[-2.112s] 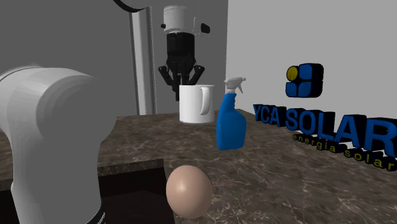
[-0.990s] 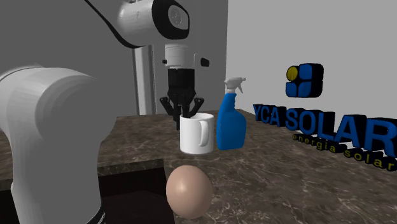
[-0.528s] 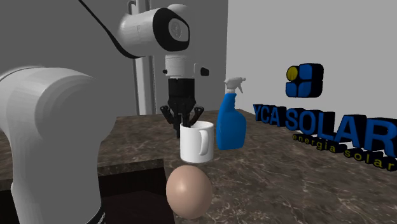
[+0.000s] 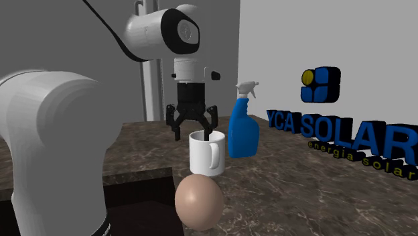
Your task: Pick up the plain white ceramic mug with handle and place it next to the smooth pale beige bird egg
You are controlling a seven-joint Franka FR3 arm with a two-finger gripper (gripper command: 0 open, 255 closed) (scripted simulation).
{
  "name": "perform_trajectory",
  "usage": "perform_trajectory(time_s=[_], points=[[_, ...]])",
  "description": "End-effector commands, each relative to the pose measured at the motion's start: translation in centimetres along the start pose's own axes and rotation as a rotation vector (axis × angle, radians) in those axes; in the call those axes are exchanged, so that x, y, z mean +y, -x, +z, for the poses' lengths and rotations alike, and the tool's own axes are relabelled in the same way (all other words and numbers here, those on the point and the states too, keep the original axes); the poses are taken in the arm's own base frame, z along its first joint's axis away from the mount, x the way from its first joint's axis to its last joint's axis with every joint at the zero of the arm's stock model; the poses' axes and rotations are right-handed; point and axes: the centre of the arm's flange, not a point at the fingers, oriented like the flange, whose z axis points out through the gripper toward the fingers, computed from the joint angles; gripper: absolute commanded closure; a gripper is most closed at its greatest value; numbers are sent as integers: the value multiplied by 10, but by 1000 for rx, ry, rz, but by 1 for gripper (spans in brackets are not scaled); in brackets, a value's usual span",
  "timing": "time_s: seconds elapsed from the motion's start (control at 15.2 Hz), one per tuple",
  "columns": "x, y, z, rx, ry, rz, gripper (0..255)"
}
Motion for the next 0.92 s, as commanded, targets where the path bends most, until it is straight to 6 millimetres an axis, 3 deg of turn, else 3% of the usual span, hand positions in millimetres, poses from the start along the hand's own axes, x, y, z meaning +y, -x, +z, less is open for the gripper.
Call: perform_trajectory(time_s=[0.0,0.07,0.33,0.86], points=[[0,0,0,0,0,0,0],[0,0,0,0,0,0,0],[0,0,-50,0,0,0,0],[0,0,-50,0,0,0,0]])
